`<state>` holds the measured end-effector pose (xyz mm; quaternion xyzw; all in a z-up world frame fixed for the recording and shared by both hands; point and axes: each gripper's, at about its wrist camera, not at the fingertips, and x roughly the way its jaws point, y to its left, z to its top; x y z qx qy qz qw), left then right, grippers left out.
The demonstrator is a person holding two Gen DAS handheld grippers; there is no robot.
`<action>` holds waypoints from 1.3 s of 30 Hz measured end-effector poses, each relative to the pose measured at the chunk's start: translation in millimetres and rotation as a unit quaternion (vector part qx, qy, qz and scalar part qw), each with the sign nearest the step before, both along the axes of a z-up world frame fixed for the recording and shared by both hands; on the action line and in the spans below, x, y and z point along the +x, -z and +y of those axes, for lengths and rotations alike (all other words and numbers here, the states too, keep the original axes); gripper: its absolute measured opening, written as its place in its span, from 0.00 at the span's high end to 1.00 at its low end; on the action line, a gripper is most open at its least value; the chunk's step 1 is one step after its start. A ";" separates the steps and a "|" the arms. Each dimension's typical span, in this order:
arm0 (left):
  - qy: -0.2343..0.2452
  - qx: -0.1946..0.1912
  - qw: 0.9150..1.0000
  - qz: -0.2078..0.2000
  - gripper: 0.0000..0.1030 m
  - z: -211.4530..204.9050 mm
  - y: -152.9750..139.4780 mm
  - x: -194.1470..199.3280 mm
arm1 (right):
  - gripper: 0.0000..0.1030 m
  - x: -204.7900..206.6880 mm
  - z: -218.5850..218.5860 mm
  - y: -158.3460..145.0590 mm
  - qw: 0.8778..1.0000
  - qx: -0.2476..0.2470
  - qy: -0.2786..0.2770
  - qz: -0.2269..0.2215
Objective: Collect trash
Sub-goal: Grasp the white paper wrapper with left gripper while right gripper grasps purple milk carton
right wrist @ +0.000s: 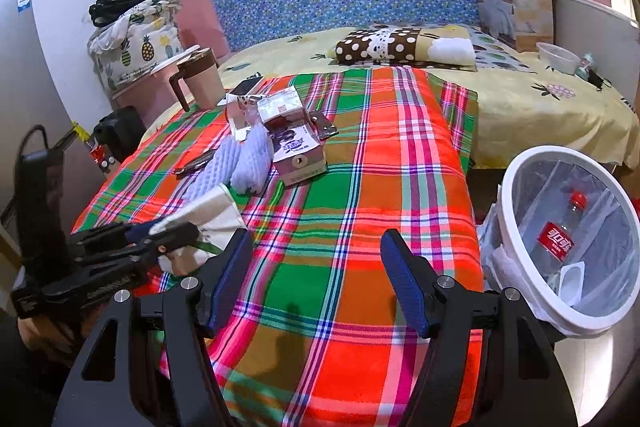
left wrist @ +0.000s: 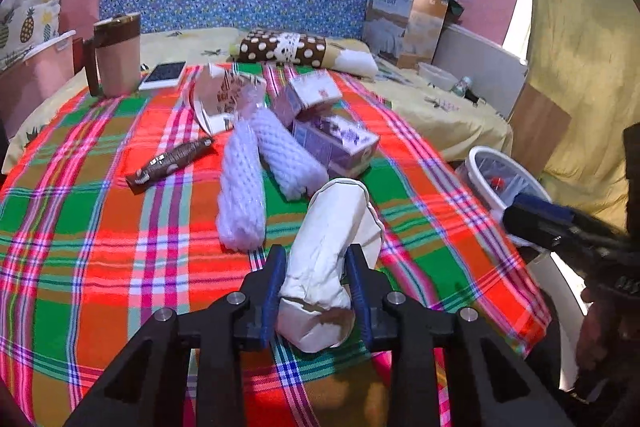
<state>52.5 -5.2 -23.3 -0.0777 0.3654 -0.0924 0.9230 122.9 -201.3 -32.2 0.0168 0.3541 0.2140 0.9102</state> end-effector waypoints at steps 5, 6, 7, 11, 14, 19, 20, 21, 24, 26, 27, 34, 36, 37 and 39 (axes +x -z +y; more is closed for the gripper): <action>-0.024 -0.007 0.999 -0.021 0.70 11.9 -15.8 -0.5 | 0.35 7.7 5.7 1.6 1.000 -0.003 -0.005 0.002; -0.030 -0.010 0.999 -0.024 0.70 14.8 -17.5 0.1 | 0.35 10.1 8.0 1.9 1.000 -0.004 -0.007 0.003; -0.034 -0.010 0.999 -0.025 0.70 17.9 -18.6 1.6 | 0.35 11.9 9.3 1.8 1.000 -0.005 -0.009 0.003; -0.057 -0.011 0.998 -0.025 0.70 29.3 -21.5 8.4 | 0.36 23.2 20.3 1.7 1.000 -0.009 -0.021 0.004; -0.072 -0.009 0.997 -0.021 0.70 36.2 -20.5 13.6 | 0.36 33.3 29.6 1.6 0.999 -0.018 -0.032 0.002; -0.089 -0.015 0.996 -0.024 0.70 49.0 -20.3 19.3 | 0.36 55.0 42.3 2.3 0.998 -0.037 -0.047 -0.001; -0.092 -0.016 0.995 -0.024 0.69 52.2 -19.6 21.0 | 0.36 59.2 43.8 3.3 0.998 -0.040 -0.049 0.000; -0.095 -0.018 0.995 -0.023 0.69 55.5 -18.7 22.6 | 0.36 63.3 45.5 5.7 0.998 -0.046 -0.051 0.001; -0.100 -0.021 0.995 -0.020 0.69 62.4 -15.7 25.6 | 0.36 74.3 51.7 10.9 0.996 -0.059 -0.060 0.007; -0.103 -0.026 0.994 -0.016 0.69 67.8 -12.4 28.3 | 0.36 79.6 55.0 13.7 0.996 -0.066 -0.064 0.011; -0.103 -0.027 0.994 -0.015 0.69 69.1 -11.8 28.9 | 0.36 82.6 57.7 15.9 0.995 -0.071 -0.068 0.014; -0.105 -0.030 0.994 -0.007 0.69 75.7 -4.7 37.4 | 0.40 92.1 64.9 23.7 0.993 -0.080 -0.086 0.027; -0.104 -0.031 0.994 -0.005 0.69 75.6 -3.0 39.5 | 0.46 93.7 66.6 25.4 0.992 -0.083 -0.087 0.032; -0.103 -0.031 0.994 -0.005 0.69 75.4 -2.7 40.2 | 0.46 94.7 65.1 25.1 0.992 -0.082 -0.087 0.031; -0.103 -0.030 0.994 -0.005 0.69 74.9 -3.3 40.7 | 0.46 91.8 62.3 23.4 0.993 -0.077 -0.085 0.030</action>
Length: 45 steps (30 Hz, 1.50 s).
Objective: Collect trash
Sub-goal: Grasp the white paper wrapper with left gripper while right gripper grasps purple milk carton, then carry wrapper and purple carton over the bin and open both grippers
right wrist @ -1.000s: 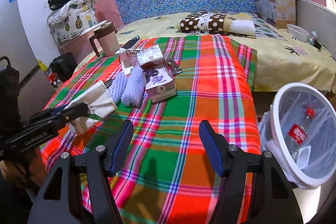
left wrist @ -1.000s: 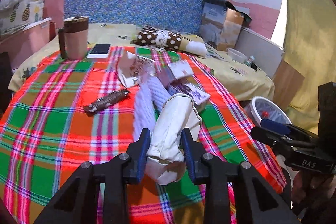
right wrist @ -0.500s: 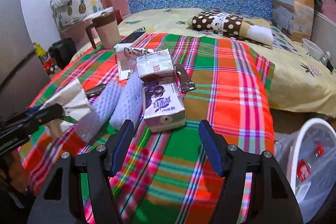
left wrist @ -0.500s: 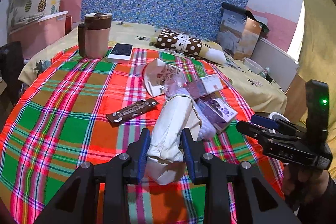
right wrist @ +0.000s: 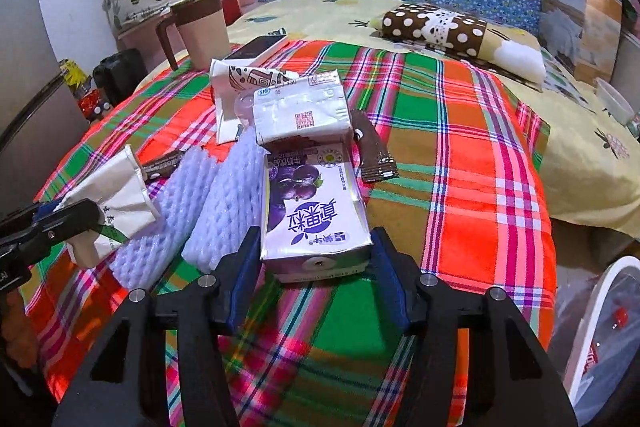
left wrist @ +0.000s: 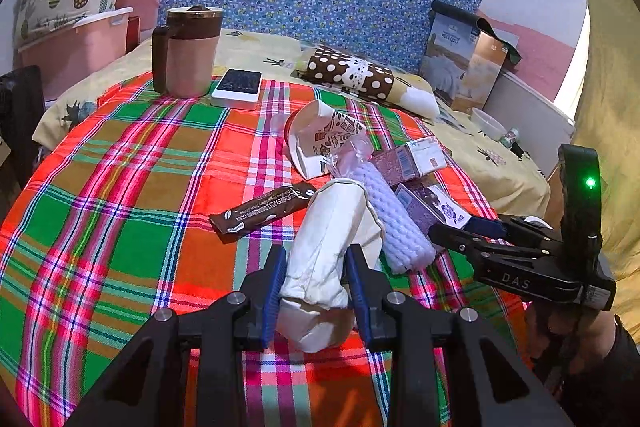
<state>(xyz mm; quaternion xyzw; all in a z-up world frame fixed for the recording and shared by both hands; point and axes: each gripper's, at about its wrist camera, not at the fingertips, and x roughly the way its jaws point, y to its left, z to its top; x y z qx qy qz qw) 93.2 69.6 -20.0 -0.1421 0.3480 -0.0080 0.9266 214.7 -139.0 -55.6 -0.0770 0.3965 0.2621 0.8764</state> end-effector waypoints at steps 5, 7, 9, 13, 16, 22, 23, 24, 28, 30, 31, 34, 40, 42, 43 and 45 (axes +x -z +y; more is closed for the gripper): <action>0.000 0.002 1.000 -0.001 0.69 -1.9 -1.2 -0.9 | 0.46 -8.2 -6.6 -3.0 1.000 0.011 0.010 0.004; 0.001 0.002 1.000 -0.002 0.69 -2.9 -1.7 -2.0 | 0.46 -11.9 -9.6 -3.7 1.000 0.015 0.014 0.005; 0.002 0.002 1.000 -0.002 0.69 -4.9 -3.1 -4.1 | 0.46 -21.1 -15.8 -5.8 1.000 0.022 0.018 0.006; 0.007 -0.002 1.000 -0.005 0.69 -12.5 -7.9 -9.8 | 0.46 -33.9 -24.5 -10.5 0.999 0.035 0.028 0.004; 0.015 -0.002 1.000 -0.009 0.69 -21.0 -12.1 -15.3 | 0.46 -41.1 -30.1 -13.6 0.999 0.040 0.034 0.001; 0.033 0.000 0.999 -0.017 0.69 -39.3 -18.7 -22.5 | 0.46 -54.0 -42.6 -19.1 0.997 0.050 0.052 -0.007; 0.037 0.000 0.999 -0.017 0.69 -43.0 -19.4 -23.5 | 0.46 -55.8 -44.2 -19.5 0.997 0.051 0.055 -0.008; 0.040 0.000 0.999 -0.017 0.69 -45.9 -19.9 -24.4 | 0.46 -57.6 -45.6 -19.6 0.997 0.051 0.058 -0.010; 0.053 0.001 0.998 -0.019 0.69 -57.6 -21.6 -27.1 | 0.46 -62.6 -49.3 -19.7 0.996 0.055 0.065 -0.011; 0.058 0.003 0.998 -0.019 0.69 -62.1 -21.9 -27.7 | 0.46 -63.2 -52.2 -19.5 0.996 0.058 0.070 -0.012; 0.060 0.004 0.998 -0.018 0.69 -64.2 -21.8 -27.5 | 0.46 -63.7 -53.9 -19.6 0.996 0.060 0.071 -0.012; 0.067 0.005 0.998 -0.015 0.69 -70.7 -20.9 -27.0 | 0.46 -66.4 -59.3 -19.7 0.995 0.062 0.075 -0.014; 0.088 0.008 0.996 -0.006 0.69 -89.0 -17.1 -21.1 | 0.46 -70.4 -74.3 -17.1 0.994 0.066 0.090 -0.016; 0.098 0.008 0.995 -0.003 0.69 -96.9 -16.2 -17.2 | 0.46 -70.3 -81.4 -16.8 0.992 0.068 0.100 -0.017; 0.102 0.008 0.995 -0.003 0.69 -100.5 -16.1 -15.7 | 0.46 -70.9 -85.7 -16.7 0.992 0.068 0.105 -0.018; 0.114 0.010 0.993 -0.004 0.69 -110.0 -16.5 -11.6 | 0.46 -71.7 -94.6 -16.8 0.991 0.068 0.117 -0.020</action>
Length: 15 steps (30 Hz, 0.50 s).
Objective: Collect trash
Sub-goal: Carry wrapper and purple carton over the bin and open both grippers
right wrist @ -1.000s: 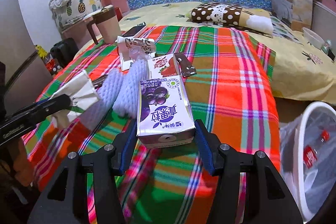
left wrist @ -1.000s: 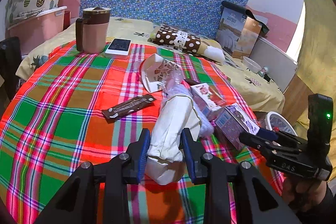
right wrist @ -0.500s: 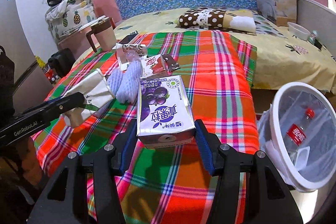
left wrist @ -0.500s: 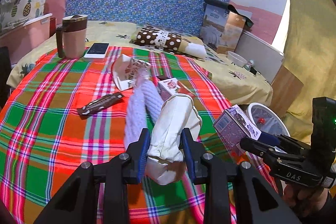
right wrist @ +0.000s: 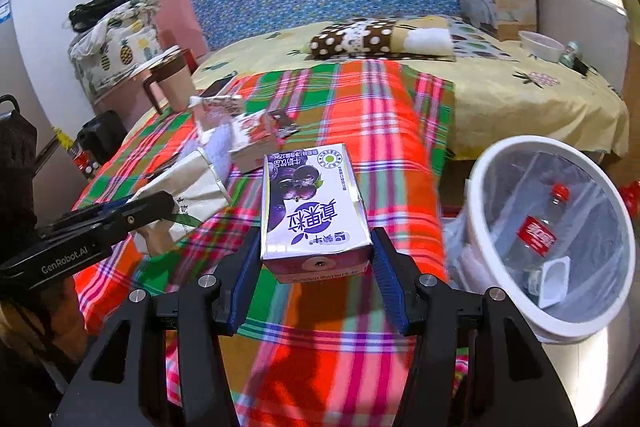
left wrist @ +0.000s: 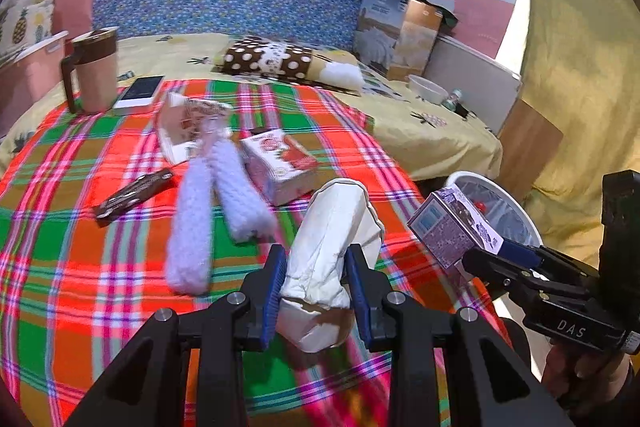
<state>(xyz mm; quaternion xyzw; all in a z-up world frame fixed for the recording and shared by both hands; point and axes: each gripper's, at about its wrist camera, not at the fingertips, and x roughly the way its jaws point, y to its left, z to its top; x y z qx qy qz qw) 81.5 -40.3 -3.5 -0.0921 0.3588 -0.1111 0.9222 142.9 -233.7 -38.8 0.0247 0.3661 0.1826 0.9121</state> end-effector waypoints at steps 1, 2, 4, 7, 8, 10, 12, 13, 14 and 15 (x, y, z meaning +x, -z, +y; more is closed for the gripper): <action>0.005 0.001 1.000 0.000 0.69 -4.6 -0.1 1.4 | 0.46 -0.9 -4.6 0.1 1.000 0.000 0.005 0.000; 0.011 0.002 1.000 -0.001 0.69 -10.0 -0.6 3.8 | 0.46 -1.3 -9.9 0.0 1.000 0.001 0.011 -0.001; 0.023 0.004 1.000 -0.002 0.69 -20.1 -1.7 7.8 | 0.46 -1.8 -21.1 0.0 1.000 0.001 0.027 -0.001; 0.045 0.007 0.999 -0.006 0.69 -38.6 -4.3 15.2 | 0.46 -3.8 -38.9 -0.3 0.999 0.001 0.054 -0.003; 0.051 0.008 0.999 -0.008 0.69 -44.2 -5.3 17.0 | 0.46 -4.6 -45.1 -0.6 0.998 0.001 0.063 -0.003; 0.064 0.008 0.998 -0.010 0.69 -56.6 -7.2 21.6 | 0.46 -6.2 -56.3 -0.8 0.997 0.001 0.080 -0.004; 0.077 0.009 0.997 -0.013 0.69 -69.8 -8.6 26.4 | 0.46 -7.2 -67.6 -0.8 0.995 0.000 0.097 -0.003; 0.085 0.010 0.996 -0.013 0.69 -77.7 -8.8 29.5 | 0.46 -7.4 -70.8 -1.0 0.995 0.000 0.103 -0.003; 0.091 0.010 0.996 -0.013 0.69 -83.6 -9.1 31.8 | 0.46 -8.4 -77.3 -0.2 0.994 0.000 0.113 -0.002; 0.100 0.010 0.995 -0.013 0.69 -91.8 -9.1 34.6 | 0.46 -8.9 -83.1 0.4 0.993 0.000 0.121 -0.001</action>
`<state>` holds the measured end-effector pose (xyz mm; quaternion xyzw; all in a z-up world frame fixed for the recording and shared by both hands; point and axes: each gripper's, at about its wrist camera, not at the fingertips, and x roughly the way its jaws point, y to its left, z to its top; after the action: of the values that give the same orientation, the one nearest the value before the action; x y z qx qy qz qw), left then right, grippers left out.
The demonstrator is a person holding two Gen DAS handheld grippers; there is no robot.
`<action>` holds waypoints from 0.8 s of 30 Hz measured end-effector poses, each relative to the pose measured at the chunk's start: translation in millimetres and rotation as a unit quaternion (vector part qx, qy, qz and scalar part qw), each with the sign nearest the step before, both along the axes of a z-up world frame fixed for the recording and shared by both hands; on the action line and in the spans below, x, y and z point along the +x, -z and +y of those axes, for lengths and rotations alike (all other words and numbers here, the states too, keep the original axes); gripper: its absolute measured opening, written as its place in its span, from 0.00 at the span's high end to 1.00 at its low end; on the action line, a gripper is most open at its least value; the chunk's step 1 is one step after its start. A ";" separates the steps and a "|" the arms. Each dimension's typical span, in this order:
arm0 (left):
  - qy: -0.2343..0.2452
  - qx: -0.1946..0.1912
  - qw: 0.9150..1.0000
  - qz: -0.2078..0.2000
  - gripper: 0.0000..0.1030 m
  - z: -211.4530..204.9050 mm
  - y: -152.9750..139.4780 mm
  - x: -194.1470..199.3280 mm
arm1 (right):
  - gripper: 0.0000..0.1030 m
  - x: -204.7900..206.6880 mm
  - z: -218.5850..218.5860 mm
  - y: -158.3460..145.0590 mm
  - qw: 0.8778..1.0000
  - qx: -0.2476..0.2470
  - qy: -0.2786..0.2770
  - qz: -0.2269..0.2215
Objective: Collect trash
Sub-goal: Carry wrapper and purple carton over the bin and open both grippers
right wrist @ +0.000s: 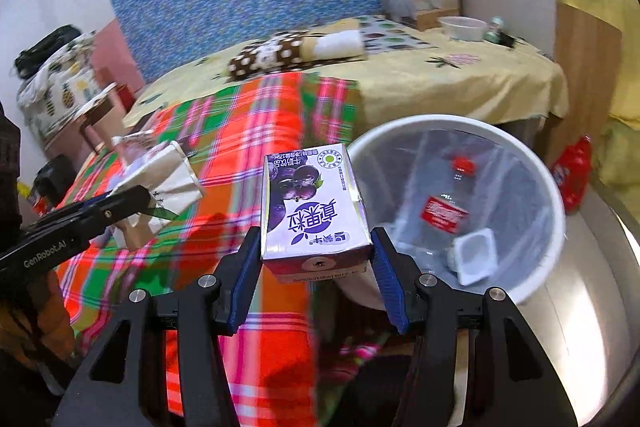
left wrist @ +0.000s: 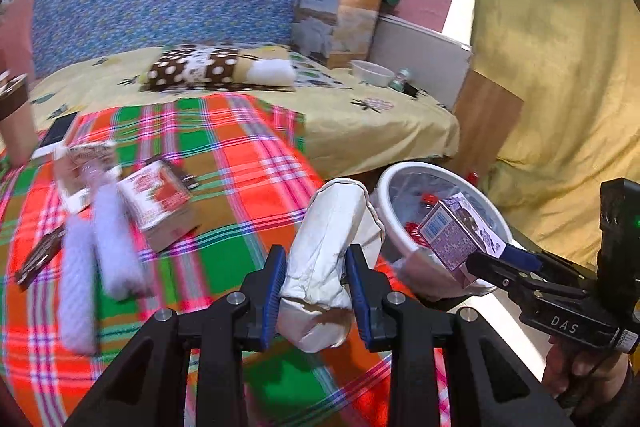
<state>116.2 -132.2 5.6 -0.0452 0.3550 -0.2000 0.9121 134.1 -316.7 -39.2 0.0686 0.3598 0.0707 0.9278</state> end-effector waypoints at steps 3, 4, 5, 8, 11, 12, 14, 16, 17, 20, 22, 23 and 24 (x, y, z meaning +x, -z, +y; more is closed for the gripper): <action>0.020 0.001 1.000 0.000 0.69 -21.4 0.6 7.8 | 0.46 -1.0 -13.6 2.4 1.000 0.002 0.019 0.004; 0.025 0.001 1.000 0.001 0.69 -26.6 0.6 10.6 | 0.46 -1.3 -18.4 3.5 1.000 0.003 0.025 0.006; 0.032 0.001 0.999 0.000 0.69 -34.2 0.8 13.5 | 0.46 -1.6 -22.9 5.0 0.999 0.003 0.032 0.008; 0.049 0.002 0.999 0.002 0.69 -52.8 2.7 20.3 | 0.46 -1.8 -32.3 8.5 0.999 0.003 0.046 0.014; 0.065 0.004 0.998 0.003 0.69 -70.6 5.7 26.8 | 0.46 -2.6 -40.8 9.9 0.998 0.003 0.056 0.017; 0.071 0.003 0.997 0.004 0.69 -76.6 7.1 28.5 | 0.46 -2.7 -43.2 10.4 0.998 0.002 0.060 0.018; 0.080 0.005 0.997 0.006 0.69 -85.6 9.2 31.6 | 0.46 -1.5 -47.6 11.5 0.998 0.002 0.065 0.022; 0.090 0.007 0.996 0.009 0.69 -97.0 12.5 35.6 | 0.46 -0.8 -51.9 13.7 0.997 0.000 0.073 0.028; 0.094 0.007 0.995 0.011 0.69 -101.5 14.2 37.0 | 0.46 -0.6 -54.3 15.1 0.997 -0.001 0.076 0.031; 0.104 0.010 0.994 0.014 0.69 -113.7 19.2 40.3 | 0.46 -1.0 -59.2 16.8 0.996 -0.003 0.083 0.035; 0.108 0.011 0.994 0.016 0.69 -119.0 22.1 41.0 | 0.46 -1.2 -61.6 17.4 0.996 -0.004 0.085 0.038; 0.111 0.011 0.994 0.018 0.69 -121.4 23.6 42.1 | 0.46 -1.3 -62.7 17.7 0.995 -0.005 0.087 0.040; 0.111 0.013 0.994 0.019 0.69 -123.6 25.0 43.4 | 0.46 -0.9 -63.9 18.2 0.995 -0.005 0.089 0.041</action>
<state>159.6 -255.8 -19.5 0.0023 0.3780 -0.2950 0.8776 133.2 -380.6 -57.4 0.0988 0.3903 -0.0163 0.9152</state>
